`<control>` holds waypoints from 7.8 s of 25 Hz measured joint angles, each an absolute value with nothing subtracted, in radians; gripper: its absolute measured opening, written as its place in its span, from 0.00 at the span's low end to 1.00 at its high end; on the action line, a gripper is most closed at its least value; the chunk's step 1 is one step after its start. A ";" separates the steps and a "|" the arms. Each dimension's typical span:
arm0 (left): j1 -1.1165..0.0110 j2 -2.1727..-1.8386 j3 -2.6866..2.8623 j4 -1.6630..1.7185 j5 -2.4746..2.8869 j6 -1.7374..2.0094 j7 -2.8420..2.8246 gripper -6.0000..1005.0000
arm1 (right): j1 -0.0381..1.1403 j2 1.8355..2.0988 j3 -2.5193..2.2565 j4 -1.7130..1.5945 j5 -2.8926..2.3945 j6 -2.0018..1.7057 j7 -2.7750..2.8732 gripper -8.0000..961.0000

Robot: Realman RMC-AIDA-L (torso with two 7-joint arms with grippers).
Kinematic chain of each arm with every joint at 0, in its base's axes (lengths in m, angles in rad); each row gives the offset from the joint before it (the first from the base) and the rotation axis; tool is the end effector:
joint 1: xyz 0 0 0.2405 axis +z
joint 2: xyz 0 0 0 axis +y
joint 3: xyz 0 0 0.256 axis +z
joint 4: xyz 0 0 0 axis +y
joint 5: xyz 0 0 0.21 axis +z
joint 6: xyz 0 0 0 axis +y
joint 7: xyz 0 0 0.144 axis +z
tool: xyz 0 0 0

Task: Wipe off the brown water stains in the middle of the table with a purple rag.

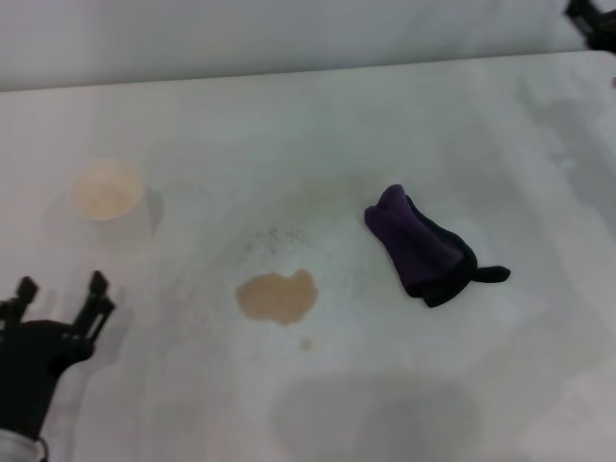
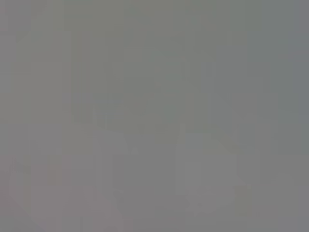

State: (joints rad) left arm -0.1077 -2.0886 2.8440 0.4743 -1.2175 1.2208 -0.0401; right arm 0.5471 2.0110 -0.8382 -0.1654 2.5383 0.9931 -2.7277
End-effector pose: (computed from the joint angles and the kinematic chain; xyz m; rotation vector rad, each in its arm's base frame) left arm -0.3269 0.2046 -0.0905 -1.6595 -0.8365 -0.7360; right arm 0.3419 0.3885 0.0591 -1.5445 0.5695 0.6618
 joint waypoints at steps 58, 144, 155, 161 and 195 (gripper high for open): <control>-0.178 -2.083 2.764 0.399 -1.330 1.379 -0.051 0.89 | 0.585 2.022 -1.647 -1.160 0.519 1.227 -0.614 0.59; -0.170 -2.082 2.755 0.357 -1.330 1.433 -0.052 0.89 | 0.686 2.020 -1.835 -0.938 0.793 0.807 -0.822 0.12; -0.170 -2.082 2.755 0.357 -1.330 1.435 -0.052 0.89 | 0.632 2.016 -1.751 -0.966 0.602 0.842 -0.710 0.17; -0.172 -2.082 2.755 0.357 -1.330 1.441 -0.052 0.89 | 0.515 2.012 -1.682 -1.125 0.547 0.930 -0.713 0.20; -0.192 -2.081 2.752 0.357 -1.330 1.442 -0.052 0.89 | 0.453 1.995 -0.797 -0.664 1.667 1.252 -1.538 0.38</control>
State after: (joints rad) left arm -0.1923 -2.0812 2.7520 0.3574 -1.3299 1.4422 -0.0521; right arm 0.4530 1.9948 -0.7972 -0.6645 1.6671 1.2523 -1.5383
